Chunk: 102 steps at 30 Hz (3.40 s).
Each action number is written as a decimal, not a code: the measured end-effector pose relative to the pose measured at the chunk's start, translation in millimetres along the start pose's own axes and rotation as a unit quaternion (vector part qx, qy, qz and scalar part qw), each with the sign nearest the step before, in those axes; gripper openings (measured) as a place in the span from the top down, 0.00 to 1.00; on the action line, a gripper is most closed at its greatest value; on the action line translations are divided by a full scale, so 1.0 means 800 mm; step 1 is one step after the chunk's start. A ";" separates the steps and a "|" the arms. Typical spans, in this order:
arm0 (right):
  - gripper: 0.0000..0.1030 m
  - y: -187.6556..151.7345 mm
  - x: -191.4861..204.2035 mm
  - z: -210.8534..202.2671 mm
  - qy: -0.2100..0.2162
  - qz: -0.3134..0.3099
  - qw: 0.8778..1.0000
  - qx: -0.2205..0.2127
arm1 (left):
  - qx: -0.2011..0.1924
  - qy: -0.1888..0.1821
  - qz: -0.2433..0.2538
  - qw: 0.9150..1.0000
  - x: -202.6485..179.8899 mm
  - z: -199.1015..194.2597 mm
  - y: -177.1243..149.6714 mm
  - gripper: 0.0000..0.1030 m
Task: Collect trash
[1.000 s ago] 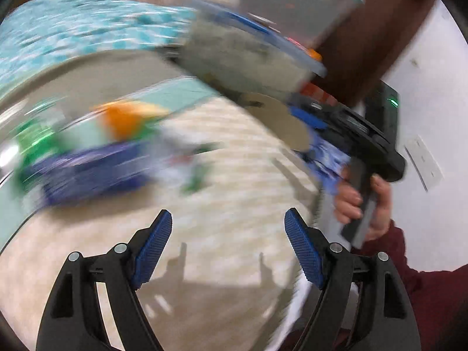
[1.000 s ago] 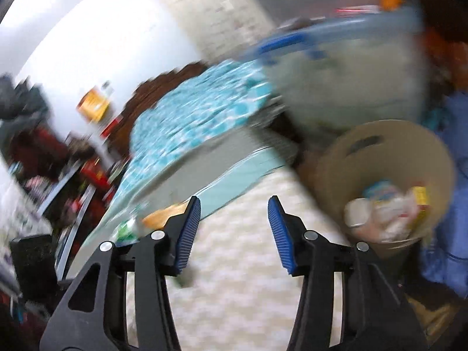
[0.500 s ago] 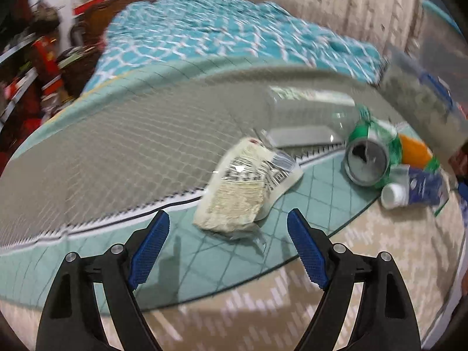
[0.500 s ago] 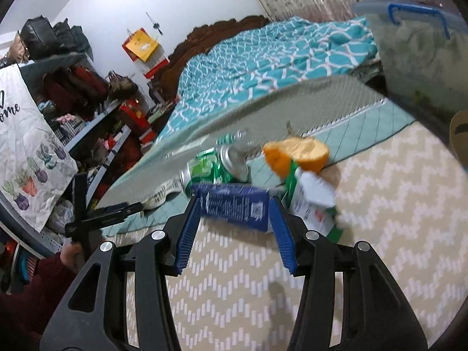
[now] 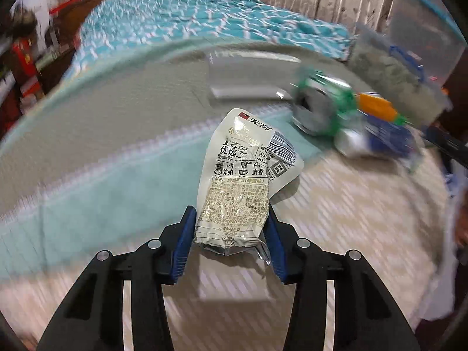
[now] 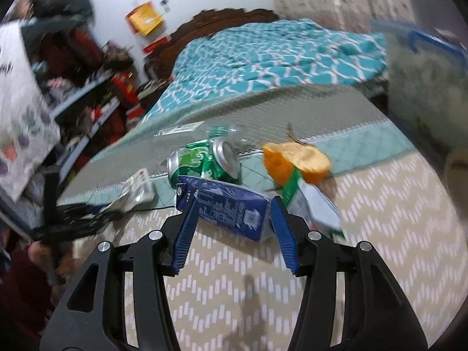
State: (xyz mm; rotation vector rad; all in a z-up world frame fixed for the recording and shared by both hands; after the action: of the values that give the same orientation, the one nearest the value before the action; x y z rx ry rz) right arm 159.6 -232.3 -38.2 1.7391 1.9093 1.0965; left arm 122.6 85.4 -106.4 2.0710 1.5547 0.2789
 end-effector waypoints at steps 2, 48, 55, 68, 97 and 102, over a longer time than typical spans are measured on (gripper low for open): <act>0.47 0.006 0.002 0.023 0.001 -0.010 1.000 0.016 | 0.001 -0.022 -0.013 1.000 -0.010 -0.013 -0.030 0.57; 0.10 0.005 0.034 0.084 -0.056 -0.304 0.942 0.133 | 0.000 0.061 -0.010 0.998 -0.061 -0.037 -0.095 0.21; 0.16 -0.017 0.061 0.038 0.042 -0.271 0.952 0.139 | -0.002 0.069 -0.010 0.998 -0.052 -0.035 -0.092 0.22; 0.17 0.004 0.059 0.111 -0.092 -0.417 0.882 0.201 | -0.020 0.085 0.010 0.996 -0.061 -0.033 -0.086 0.43; 0.46 -0.087 0.070 0.027 0.058 -0.081 0.992 0.082 | -0.024 0.049 -0.023 0.998 -0.046 -0.046 -0.086 0.54; 0.48 -0.083 0.052 -0.025 0.109 -0.001 0.994 0.027 | -0.037 -0.036 -0.051 0.997 -0.055 -0.067 -0.071 0.54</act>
State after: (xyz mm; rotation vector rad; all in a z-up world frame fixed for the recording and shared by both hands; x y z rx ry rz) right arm 91.7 -196.0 -62.6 1.7052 2.0850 1.2927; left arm 37.2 70.6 -84.9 1.9189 1.5767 0.2185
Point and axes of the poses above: each gripper's, at about its wrist camera, not at the fingertips, and z roughly the way its jaws point, x to its left, y to its top, the point moved 3 cm from there along z, roughly the way its jaws point, and after that the axes turned 2 degrees about -z, right-handed, at the moved point
